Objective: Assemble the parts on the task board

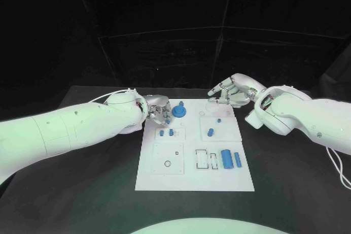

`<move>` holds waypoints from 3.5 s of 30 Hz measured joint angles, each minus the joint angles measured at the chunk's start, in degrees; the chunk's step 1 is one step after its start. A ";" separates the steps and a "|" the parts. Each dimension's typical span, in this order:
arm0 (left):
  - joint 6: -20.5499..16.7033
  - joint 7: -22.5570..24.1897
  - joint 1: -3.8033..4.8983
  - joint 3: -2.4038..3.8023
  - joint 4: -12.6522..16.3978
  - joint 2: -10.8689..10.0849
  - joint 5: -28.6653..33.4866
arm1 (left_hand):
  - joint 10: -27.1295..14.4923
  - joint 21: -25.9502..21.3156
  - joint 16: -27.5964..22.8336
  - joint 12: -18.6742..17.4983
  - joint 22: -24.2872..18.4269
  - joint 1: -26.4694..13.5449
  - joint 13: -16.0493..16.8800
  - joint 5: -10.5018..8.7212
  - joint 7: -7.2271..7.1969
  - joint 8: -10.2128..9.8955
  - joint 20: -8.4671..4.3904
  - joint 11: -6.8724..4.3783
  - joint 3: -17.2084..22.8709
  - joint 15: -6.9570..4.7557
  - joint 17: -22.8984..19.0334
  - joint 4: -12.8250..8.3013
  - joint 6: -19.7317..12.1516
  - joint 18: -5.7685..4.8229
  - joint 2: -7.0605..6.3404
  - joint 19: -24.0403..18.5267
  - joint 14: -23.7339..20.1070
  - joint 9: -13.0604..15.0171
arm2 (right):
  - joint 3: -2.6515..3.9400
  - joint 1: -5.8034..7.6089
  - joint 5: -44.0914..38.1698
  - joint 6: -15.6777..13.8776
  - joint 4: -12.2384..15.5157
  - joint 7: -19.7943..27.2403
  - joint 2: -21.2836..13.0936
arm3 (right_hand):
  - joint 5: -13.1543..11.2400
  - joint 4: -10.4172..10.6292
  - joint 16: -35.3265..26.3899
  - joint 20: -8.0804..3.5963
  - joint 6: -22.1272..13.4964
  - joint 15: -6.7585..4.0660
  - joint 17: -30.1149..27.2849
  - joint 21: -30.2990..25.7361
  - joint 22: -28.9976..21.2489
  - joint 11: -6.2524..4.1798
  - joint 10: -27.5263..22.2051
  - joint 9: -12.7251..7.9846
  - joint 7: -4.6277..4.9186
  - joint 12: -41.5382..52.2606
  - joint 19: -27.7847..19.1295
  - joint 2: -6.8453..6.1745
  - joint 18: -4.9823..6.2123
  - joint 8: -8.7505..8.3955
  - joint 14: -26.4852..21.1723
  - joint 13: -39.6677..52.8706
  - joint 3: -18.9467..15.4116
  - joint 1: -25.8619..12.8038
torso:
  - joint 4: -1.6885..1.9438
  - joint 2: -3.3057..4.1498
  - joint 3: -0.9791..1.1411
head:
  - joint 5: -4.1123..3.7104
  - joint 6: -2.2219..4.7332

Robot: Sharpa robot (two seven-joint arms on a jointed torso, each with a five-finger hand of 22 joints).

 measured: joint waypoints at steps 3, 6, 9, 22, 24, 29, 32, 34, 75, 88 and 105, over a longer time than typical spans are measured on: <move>-0.07 0.00 0.00 -0.02 0.02 0.03 0.01 | 0.13 0.00 0.00 -0.04 0.00 0.00 0.00 0.00 0.00 -0.01 0.00 -0.12 0.00 0.00 0.00 0.00 0.00 0.00 0.00 0.00 0.00 0.00 | 0.00 0.00 0.00 0.00 0.00 0.00 0.02 | 0.00 0.00 0.00 0.00 0.00 0.00 0.00 0.00 0.00 0.00 0.00 0.00 0.00 0.00 0.00 0.00 0.00 0.00 0.00 0.00 0.00 0.00 | 0.00 0.00 0.00 | -0.01 -0.05; -0.14 0.00 -0.01 -0.03 0.05 0.07 0.01 | 0.40 0.00 0.00 -0.05 0.00 0.00 -0.01 0.00 0.00 -0.01 0.00 -0.02 0.00 0.00 0.00 0.00 0.00 0.00 0.00 0.00 0.00 -0.01 | 0.00 0.00 0.00 0.00 0.00 0.00 0.04 | 0.00 0.00 0.00 0.00 0.00 0.00 0.00 0.00 0.00 0.00 0.00 0.00 0.00 0.00 0.00 0.00 0.00 0.00 0.00 0.00 0.00 0.00 | 0.01 0.00 0.00 | -0.02 -0.05; -0.16 0.00 -0.02 -0.05 0.04 0.14 0.01 | 0.42 0.00 0.00 -0.05 0.00 0.00 -0.01 0.00 0.00 -0.02 0.00 -0.01 0.00 0.00 0.00 0.00 0.00 0.00 0.00 0.00 0.00 -0.04 | 0.00 0.00 0.00 0.00 0.00 0.00 0.06 | 0.00 0.00 0.00 0.00 0.00 0.00 0.00 0.00 0.00 0.00 0.00 0.00 0.00 0.00 0.00 0.00 0.00 0.00 0.00 0.00 0.00 0.00 | 0.01 0.00 0.00 | -0.02 -0.05; 1.41 -1.19 -0.02 -0.07 -0.43 0.77 0.00 | -0.21 -0.26 0.00 -1.38 -0.35 -1.71 -0.04 0.01 0.91 -2.02 0.00 0.63 -0.17 0.00 -0.86 0.17 -1.55 0.01 -1.17 0.00 0.00 -0.55 | 0.00 0.00 0.00 0.01 0.10 0.00 -0.04 | 0.00 0.00 -0.27 0.00 0.00 0.00 -0.07 -0.27 -0.13 0.00 0.00 0.00 0.00 0.00 0.00 0.00 0.00 0.00 0.00 -0.10 0.00 0.00 | 0.01 -0.01 0.01 | -0.14 -0.16; 1.68 -1.39 -0.01 -0.07 -0.46 0.82 0.00 | -0.31 -0.26 0.00 -1.38 -0.35 -1.71 -0.07 0.00 0.91 -2.07 0.00 0.73 -0.17 0.00 -0.89 0.17 -1.56 0.00 -1.17 0.00 0.00 -0.56 | 0.00 0.00 0.00 0.02 0.11 -0.01 -0.05 | 0.00 0.00 -0.27 0.00 0.00 0.00 -0.07 -0.27 -0.13 0.00 0.00 0.00 0.00 0.00 0.00 0.00 0.00 0.00 0.00 -0.10 0.00 0.00 | 0.01 -0.02 0.01 | -0.19 -0.19; 2.23 -1.80 0.01 -0.07 -0.53 0.87 0.03 | -0.73 -0.26 0.00 -1.65 -0.42 -1.95 -0.08 0.01 1.02 -2.55 0.19 0.72 -0.17 0.00 -1.01 0.17 -2.10 0.01 -1.41 -0.20 0.00 -0.59 | 0.00 0.00 0.00 0.02 0.14 -0.02 -0.08 | 0.00 0.00 -0.27 0.00 0.00 0.00 -0.14 -0.27 -0.21 0.00 0.00 0.00 0.00 0.00 0.00 0.00 0.00 0.00 0.00 -0.16 0.00 0.00 | 0.01 -0.02 0.01 | -0.21 -0.20; 2.48 -2.01 -0.06 -0.17 -0.58 0.85 0.03 | -0.97 -0.50 0.00 -1.94 -0.42 -2.16 -0.07 0.01 1.02 -3.29 0.19 0.72 -0.20 0.00 -1.07 0.14 -2.89 0.00 -1.62 -0.20 0.00 -0.57 | 0.00 0.00 0.00 0.02 0.14 -0.03 -0.09 | 0.00 0.00 -0.27 0.00 0.00 0.00 -0.20 -0.27 -0.30 0.00 0.00 0.00 0.00 0.00 0.00 0.00 0.00 0.00 0.00 -0.21 0.00 0.00 | 0.01 -0.02 0.01 | -0.30 -0.20; 2.52 -2.10 -0.08 -0.18 -0.59 0.83 0.04 | -1.14 -0.50 -0.01 -1.94 -0.42 -2.16 -0.07 0.01 1.33 -3.53 0.19 0.72 -0.33 0.13 -1.13 0.00 -3.21 0.00 -1.62 -0.20 0.12 -0.58 | 0.00 0.00 0.00 0.02 0.14 -0.04 -0.09 | 0.00 0.00 -0.44 -0.21 0.00 0.00 -0.36 -0.40 -0.47 0.00 0.00 0.00 0.00 -0.12 -0.21 0.00 0.00 0.00 0.00 -0.38 0.00 0.00 | 0.01 -0.02 0.01 | -0.31 -0.20; -9.91 24.53 -0.07 -0.14 9.65 -13.04 50.23 | -5.43 -24.88 -14.56 0.12 -21.98 -2.51 0.27 0.01 3.07 -4.43 2.26 2.59 0.46 2.17 -27.20 -0.29 -4.68 3.05 -0.44 -13.33 -11.03 -0.27 | -0.16 -3.37 -41.10 3.85 -2.18 -12.37 1.26 | -9.66 -1.59 -5.24 0.49 3.90 0.45 -5.59 -1.33 -0.53 1.89 -8.63 -0.15 -0.02 -40.08 0.72 0.61 1.82 -0.73 -0.02 -42.12 3.67 10.41 | 0.00 -0.01 -0.04 | -2.84 1.26; -9.42 31.19 -0.09 -0.22 12.15 -15.38 67.86 | -4.79 -25.54 -15.87 0.90 -22.40 -2.64 0.35 0.04 3.06 -4.00 2.26 2.35 0.46 1.95 -30.09 -0.29 -4.08 3.04 -0.30 -13.73 -12.20 -0.27 | -0.15 -4.23 -47.03 5.15 -1.93 -13.41 1.97 | -9.96 -2.00 -5.26 0.71 3.67 0.84 -5.86 -1.33 -0.64 2.26 -9.00 -0.14 0.21 -40.89 0.50 0.05 1.82 -1.37 -0.01 -44.77 5.07 10.62 | 0.03 -0.01 -0.07 | -3.00 1.36; -9.42 32.41 -0.10 -0.23 12.71 -15.94 71.04 | -4.79 -25.79 -16.24 0.91 -22.54 -2.37 0.35 0.04 3.06 -4.00 2.06 2.35 0.29 1.94 -30.79 -0.46 -4.09 3.04 -0.04 -13.93 -12.61 -0.26 | -0.10 -4.82 -47.92 7.93 -2.54 -13.24 3.32 | -15.02 -2.93 -3.95 0.71 5.62 0.84 -4.39 0.07 2.01 2.04 -6.11 -0.14 0.29 -42.49 1.35 0.45 0.88 -1.70 -0.01 -49.91 13.58 12.97 | 0.07 0.00 -0.08 | -2.76 0.93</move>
